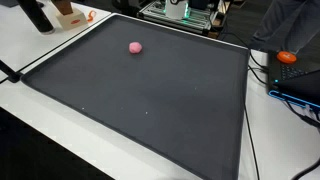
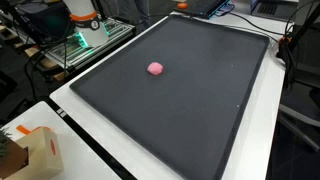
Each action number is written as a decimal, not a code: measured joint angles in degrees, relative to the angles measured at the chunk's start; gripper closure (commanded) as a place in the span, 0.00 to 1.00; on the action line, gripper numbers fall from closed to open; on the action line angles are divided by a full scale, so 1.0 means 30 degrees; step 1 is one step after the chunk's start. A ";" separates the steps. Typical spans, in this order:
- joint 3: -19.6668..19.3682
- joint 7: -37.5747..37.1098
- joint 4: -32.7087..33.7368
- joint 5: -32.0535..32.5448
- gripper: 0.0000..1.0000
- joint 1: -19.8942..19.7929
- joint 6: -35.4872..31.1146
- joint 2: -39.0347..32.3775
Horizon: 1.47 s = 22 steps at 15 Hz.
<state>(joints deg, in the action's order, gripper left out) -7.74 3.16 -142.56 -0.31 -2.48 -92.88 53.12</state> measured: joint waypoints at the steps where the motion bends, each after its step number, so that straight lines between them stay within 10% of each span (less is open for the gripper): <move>1: 0.0000 0.0000 0.0000 0.0000 0.00 0.0000 0.0000 0.0000; 12: 0.0164 -0.0001 0.0003 -0.0004 0.00 0.0042 -0.0429 -0.0858; 22: 0.1065 0.0027 0.2356 -0.0391 0.00 0.0929 -0.4381 -1.1340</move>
<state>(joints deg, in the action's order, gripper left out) -4.54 3.24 -135.49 -1.48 0.31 -106.02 19.10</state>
